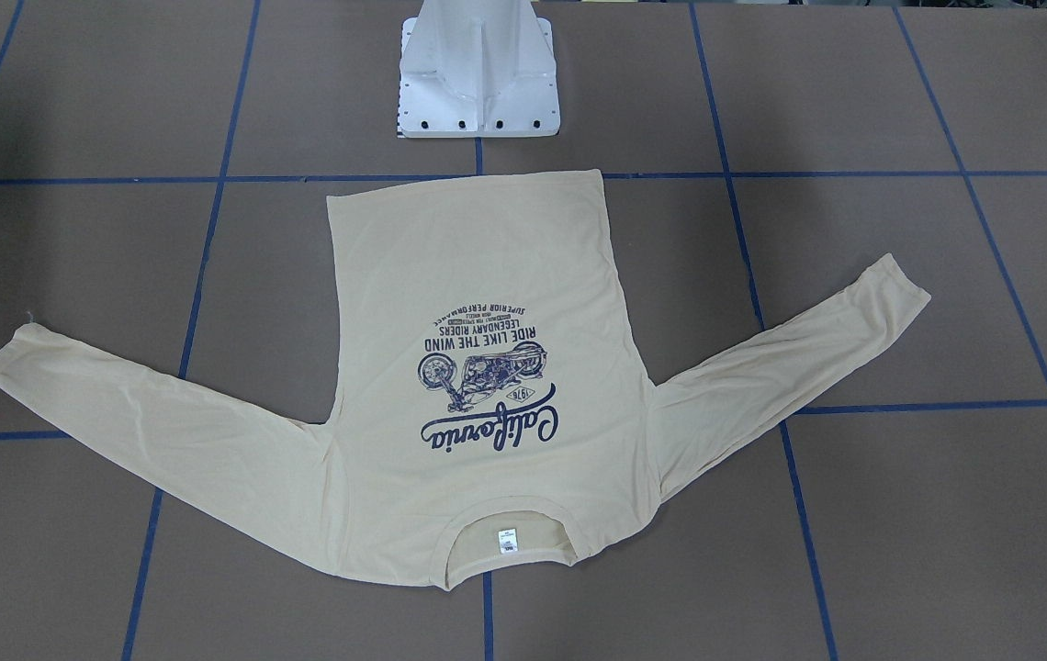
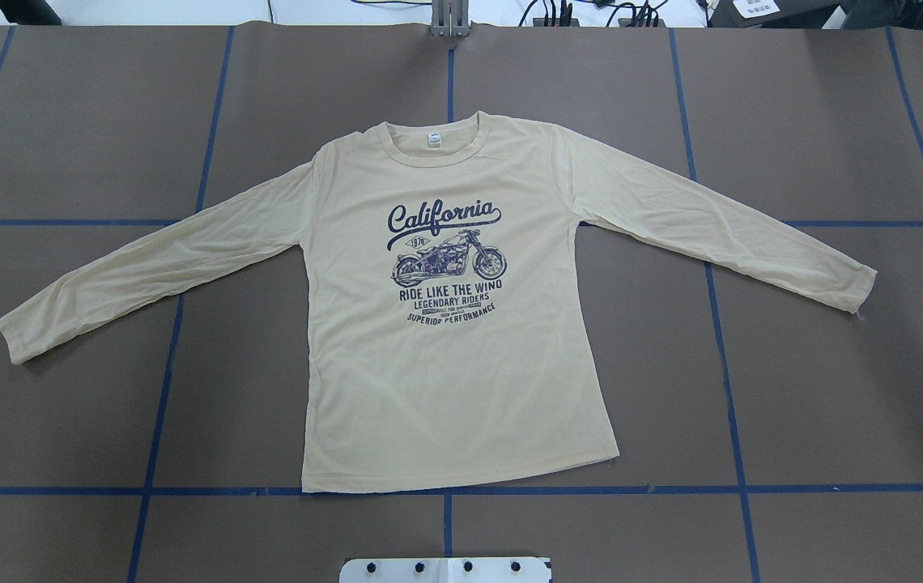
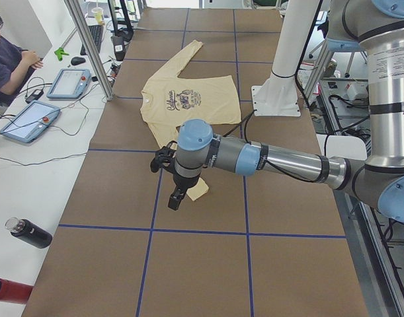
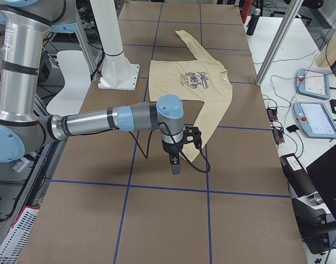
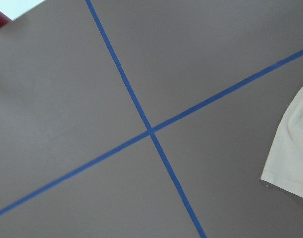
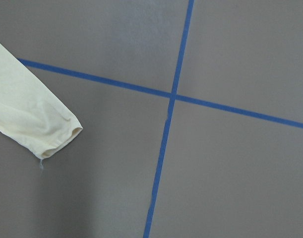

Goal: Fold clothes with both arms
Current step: 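Move the right gripper toward the cuff of the sleeve nearest it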

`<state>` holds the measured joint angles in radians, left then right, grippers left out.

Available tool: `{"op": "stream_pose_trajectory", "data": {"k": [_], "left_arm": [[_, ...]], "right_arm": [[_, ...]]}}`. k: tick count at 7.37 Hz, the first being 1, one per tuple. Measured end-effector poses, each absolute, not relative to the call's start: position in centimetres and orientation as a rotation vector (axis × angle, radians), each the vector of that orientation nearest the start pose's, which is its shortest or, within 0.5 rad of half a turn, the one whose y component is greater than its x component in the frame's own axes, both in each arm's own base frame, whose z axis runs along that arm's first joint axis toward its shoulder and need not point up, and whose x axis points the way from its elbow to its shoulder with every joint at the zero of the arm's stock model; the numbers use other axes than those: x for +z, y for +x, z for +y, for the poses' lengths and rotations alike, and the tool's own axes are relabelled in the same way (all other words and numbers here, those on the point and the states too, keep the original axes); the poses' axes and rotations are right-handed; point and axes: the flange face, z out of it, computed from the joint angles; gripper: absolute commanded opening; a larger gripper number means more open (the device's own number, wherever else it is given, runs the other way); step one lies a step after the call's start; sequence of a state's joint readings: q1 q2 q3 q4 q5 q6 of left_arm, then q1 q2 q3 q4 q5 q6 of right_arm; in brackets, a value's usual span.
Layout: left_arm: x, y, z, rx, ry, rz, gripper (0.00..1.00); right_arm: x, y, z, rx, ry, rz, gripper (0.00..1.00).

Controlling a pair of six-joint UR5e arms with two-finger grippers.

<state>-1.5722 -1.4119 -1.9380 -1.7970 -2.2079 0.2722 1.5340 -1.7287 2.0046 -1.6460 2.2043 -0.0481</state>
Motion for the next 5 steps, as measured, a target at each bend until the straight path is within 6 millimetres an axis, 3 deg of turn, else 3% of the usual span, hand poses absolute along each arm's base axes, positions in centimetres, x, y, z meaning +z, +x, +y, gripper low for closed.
{"op": "stream_pose_trajectory", "data": {"k": [2,4,5], "left_arm": [[50.9,-7.4,-45.0,0.222,0.516,0.61,1.0],[46.4,-7.5,-48.8,0.157,0.618,0.613,1.0],[45.1,-7.4,-50.8,0.159,0.663,0.608,1.0]], "right_arm": [[50.7,5.8,-45.0,-0.163,0.258,-0.631,1.0],[49.5,5.4,-46.3,-0.176,0.282,-0.67,1.0],[49.1,5.0,-46.5,-0.188,0.297,-0.702,1.0]]}}
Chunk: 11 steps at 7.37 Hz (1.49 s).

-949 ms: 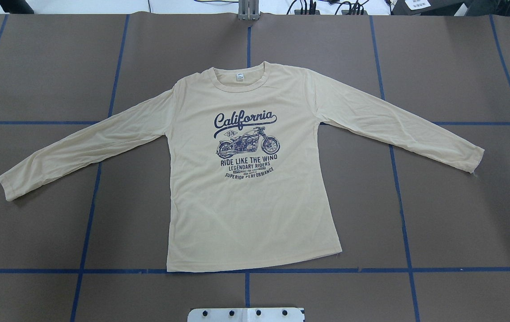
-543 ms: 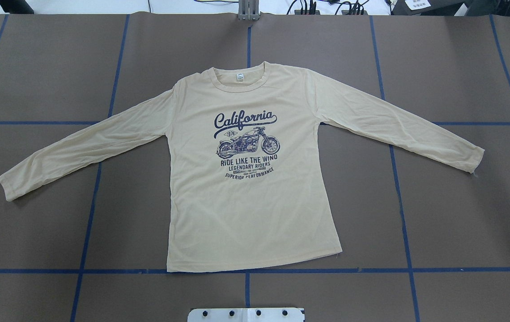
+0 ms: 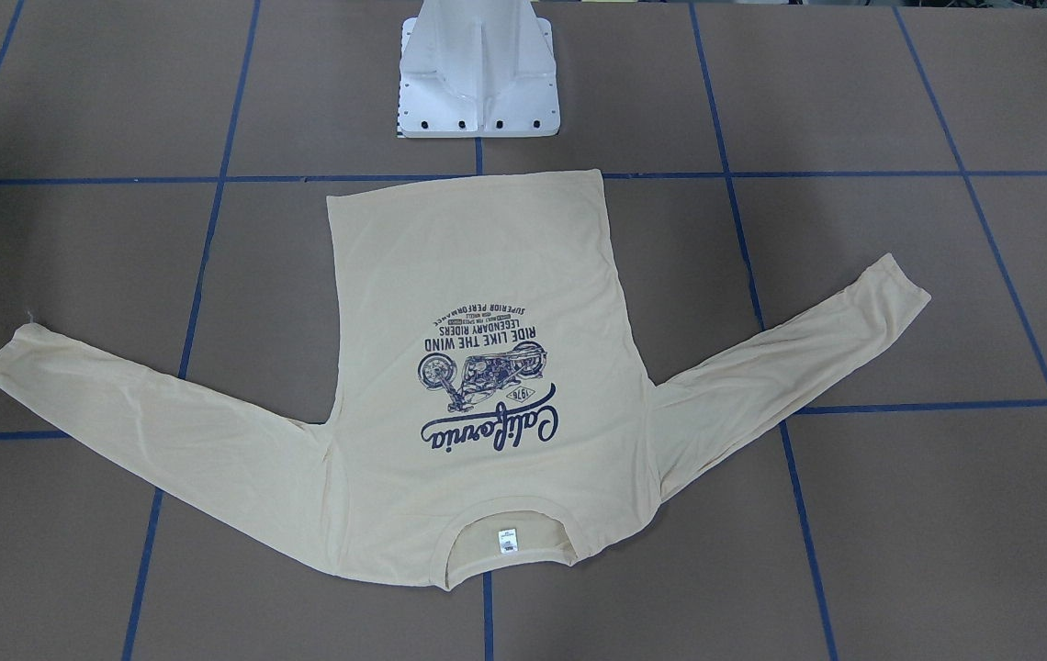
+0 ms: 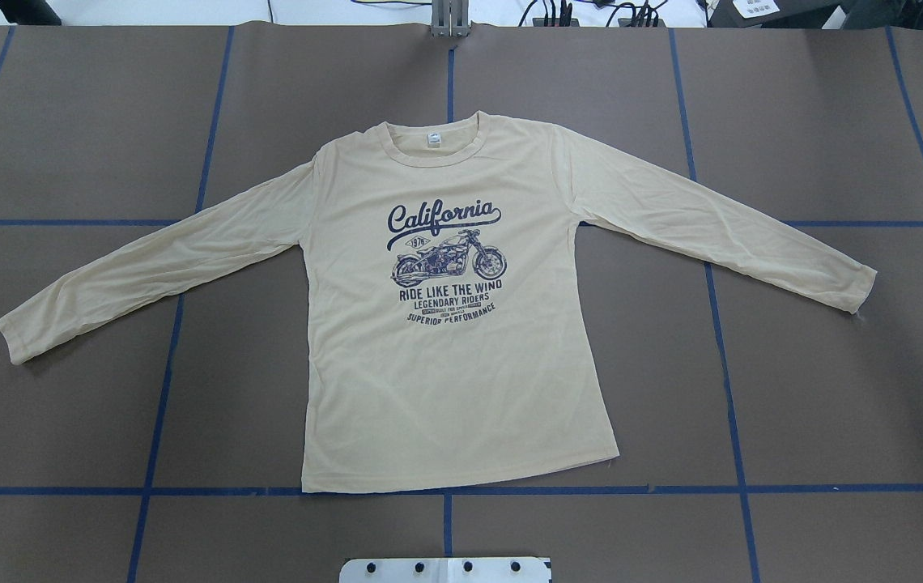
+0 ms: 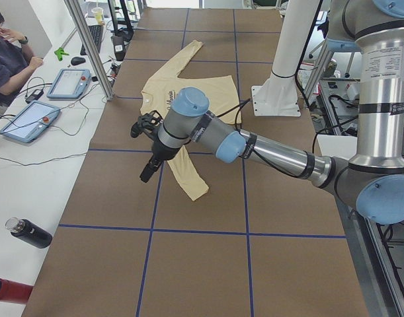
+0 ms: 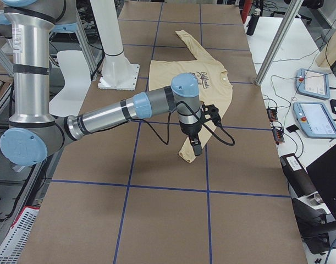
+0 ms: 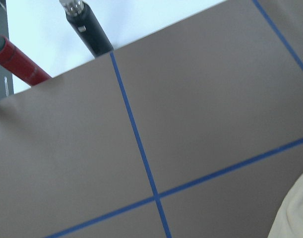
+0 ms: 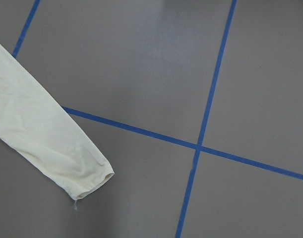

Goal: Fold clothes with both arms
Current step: 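Move the right gripper toward the cuff of the sleeve nearest it, then grasp the sleeve cuff nearest the right gripper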

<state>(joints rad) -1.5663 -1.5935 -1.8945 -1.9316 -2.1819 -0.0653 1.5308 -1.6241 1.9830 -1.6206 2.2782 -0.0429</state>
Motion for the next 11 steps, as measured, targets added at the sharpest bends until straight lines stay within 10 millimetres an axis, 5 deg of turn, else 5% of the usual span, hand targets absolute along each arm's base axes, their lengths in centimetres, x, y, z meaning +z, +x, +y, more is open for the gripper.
{"op": "stream_pose_trajectory", "data": {"k": [1,3,6,8,11], "left_arm": [[44.4,-7.2,-52.4,0.167,0.686,0.613,1.0],[43.7,-7.0,-53.4,0.18,0.704,0.621,1.0],[43.2,-6.9,-53.4,0.185,0.716,0.621,1.0],[43.1,-6.9,-53.4,0.188,0.717,0.621,1.0],[43.2,-6.9,-53.4,0.191,0.716,0.62,1.0]], "right_arm": [[48.6,3.9,-46.8,-0.179,0.307,-0.727,1.0],[48.5,-1.7,-47.4,-0.052,0.274,-0.769,1.0],[56.0,-9.7,-46.4,0.082,0.324,-0.876,0.91],[60.5,-14.9,-45.5,0.14,0.364,-0.887,0.7],[64.1,-18.2,-44.9,0.141,0.387,-0.833,0.66]]}}
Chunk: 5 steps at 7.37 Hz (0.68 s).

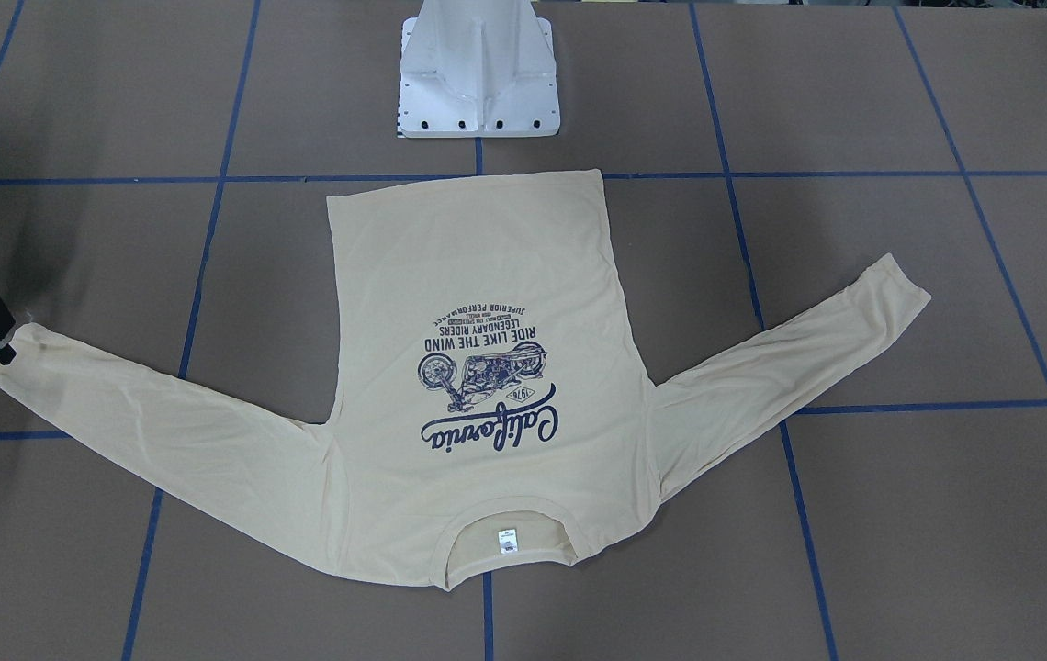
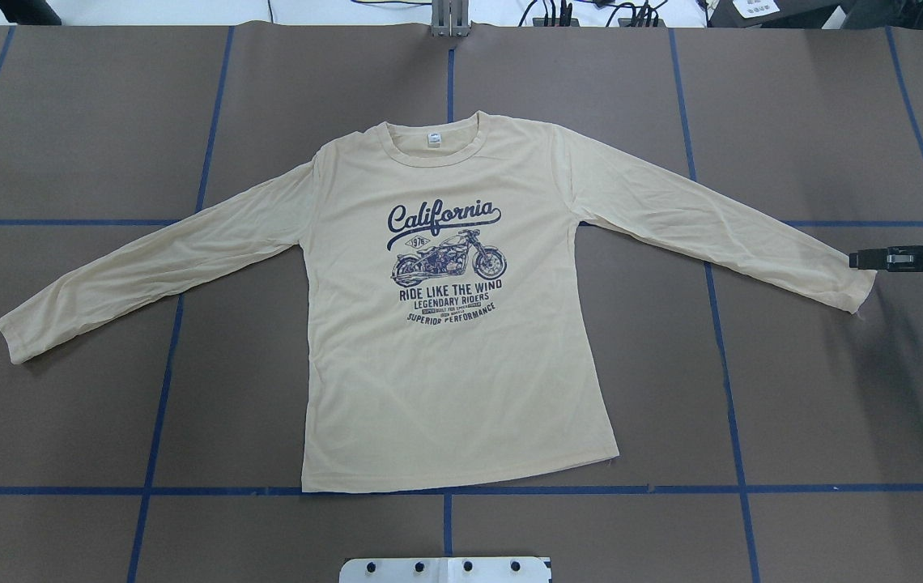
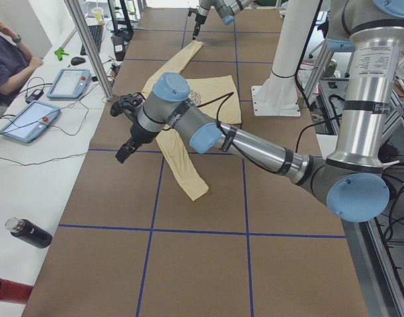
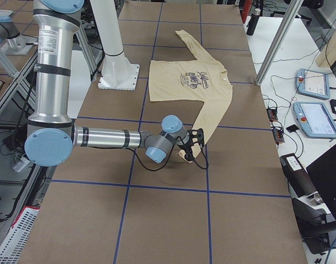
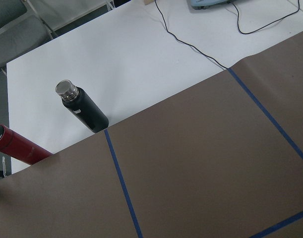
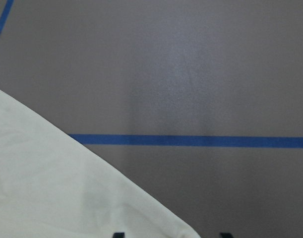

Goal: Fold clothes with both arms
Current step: 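Grasp the sleeve cuff nearest the right gripper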

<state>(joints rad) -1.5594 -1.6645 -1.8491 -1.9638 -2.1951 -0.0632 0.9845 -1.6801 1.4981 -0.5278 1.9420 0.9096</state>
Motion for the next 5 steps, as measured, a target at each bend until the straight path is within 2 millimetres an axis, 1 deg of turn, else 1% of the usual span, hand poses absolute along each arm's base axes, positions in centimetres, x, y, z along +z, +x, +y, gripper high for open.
{"op": "stream_pose_trajectory", "data": {"k": [2,4,5], "left_arm": [[43.29,-6.86,-53.4,0.192,0.715,0.62,1.0],[43.29,-6.86,-53.4,0.193,0.715,0.619,1.0],[43.28,-6.85,-53.4,0.194,0.716,0.619,1.0]], "right_arm": [[64.97,-18.94,-44.71,0.134,0.391,-0.807,0.59],[65.31,-19.13,-44.55,0.134,0.393,-0.797,0.57],[65.6,-19.1,-44.35,0.135,0.393,-0.789,0.49]]}}
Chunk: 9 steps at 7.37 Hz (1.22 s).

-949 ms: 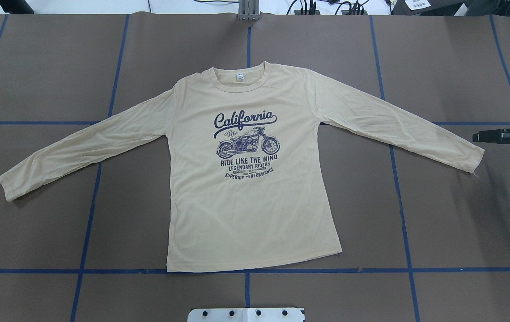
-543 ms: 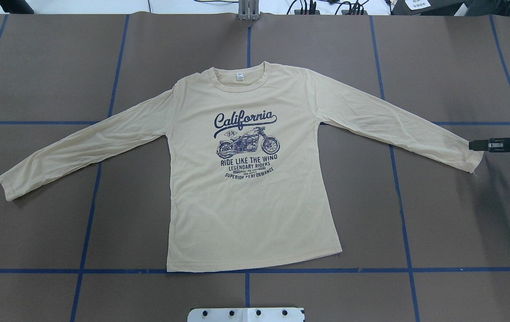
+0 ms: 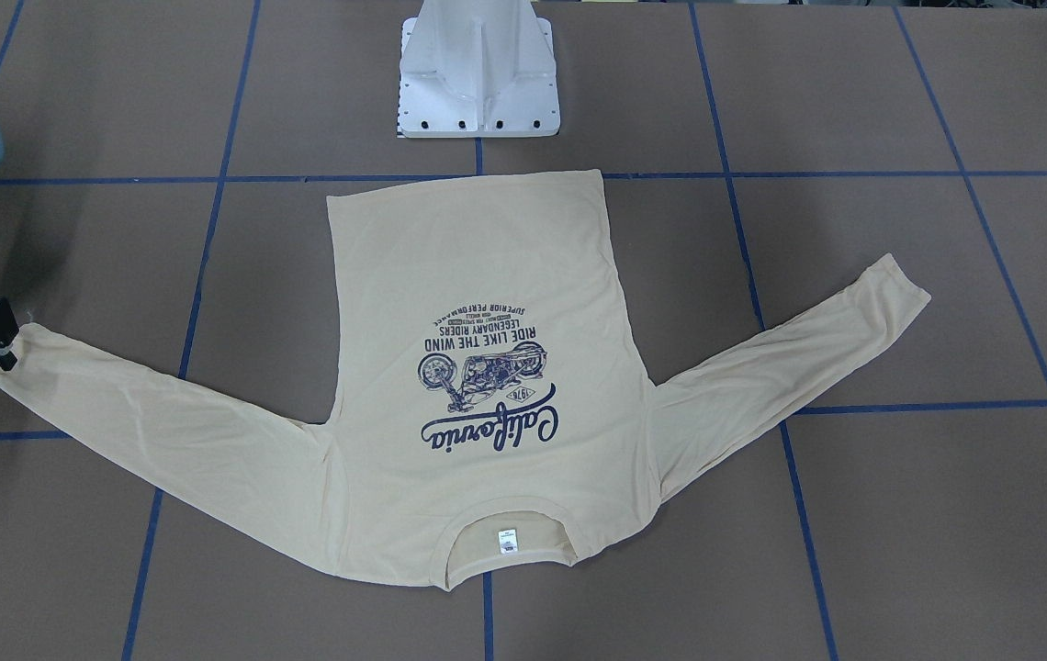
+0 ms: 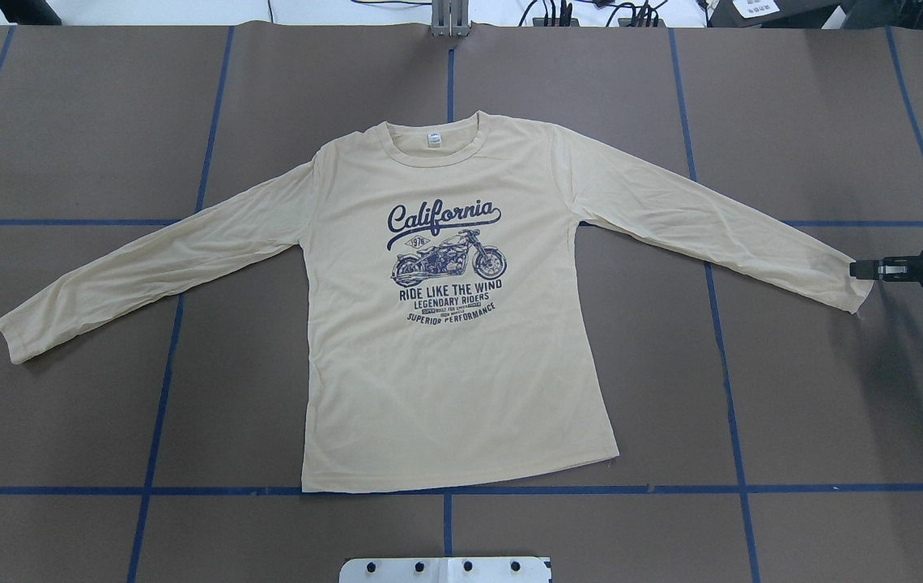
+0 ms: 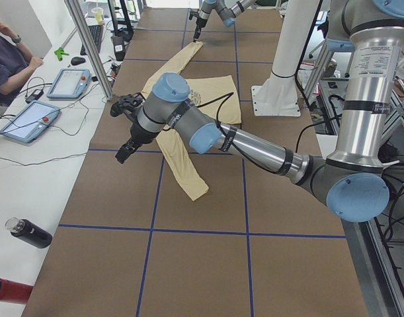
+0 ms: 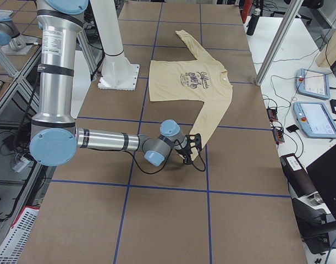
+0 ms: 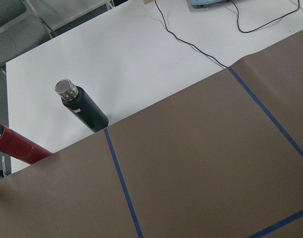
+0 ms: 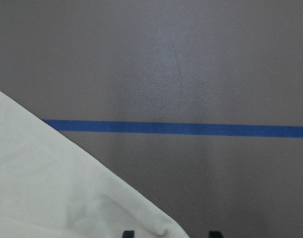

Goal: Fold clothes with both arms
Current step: 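Grasp the sleeve cuff nearest the right gripper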

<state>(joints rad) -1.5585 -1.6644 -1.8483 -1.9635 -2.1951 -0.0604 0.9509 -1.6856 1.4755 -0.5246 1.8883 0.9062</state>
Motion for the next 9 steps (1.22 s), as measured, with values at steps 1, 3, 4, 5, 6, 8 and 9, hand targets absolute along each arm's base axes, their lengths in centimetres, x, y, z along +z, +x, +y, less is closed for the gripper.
{"op": "stream_pose_trajectory", "data": {"k": [1,3,4,5,6,8,9], "left_arm": [[43.3,-6.9,-53.4,0.194,0.716,0.619,1.0],[43.3,-6.9,-53.3,0.194,0.715,0.619,1.0],[43.3,-6.9,-53.3,0.194,0.715,0.619,1.0],[43.4,-6.9,-53.3,0.194,0.715,0.619,1.0],[43.4,-6.9,-53.3,0.194,0.714,0.619,1.0],[43.4,-6.9,-53.3,0.194,0.715,0.619,1.0],[43.4,-6.9,-53.3,0.193,0.715,0.619,1.0]], "right_arm": [[65.8,-19.1,-44.2,0.135,0.393,-0.782,0.39],[66.0,-19.2,-44.1,0.136,0.392,-0.777,0.0],[66.0,-19.3,-44.1,0.136,0.391,-0.777,0.0],[66.0,-19.4,-44.1,0.138,0.394,-0.775,0.0],[65.9,-19.4,-44.2,0.14,0.398,-0.771,0.0],[64.2,-19.2,-44.6,0.132,0.408,-0.802,0.0],[61.3,-18.3,-45.7,0.139,0.411,-0.844,0.0]]}}
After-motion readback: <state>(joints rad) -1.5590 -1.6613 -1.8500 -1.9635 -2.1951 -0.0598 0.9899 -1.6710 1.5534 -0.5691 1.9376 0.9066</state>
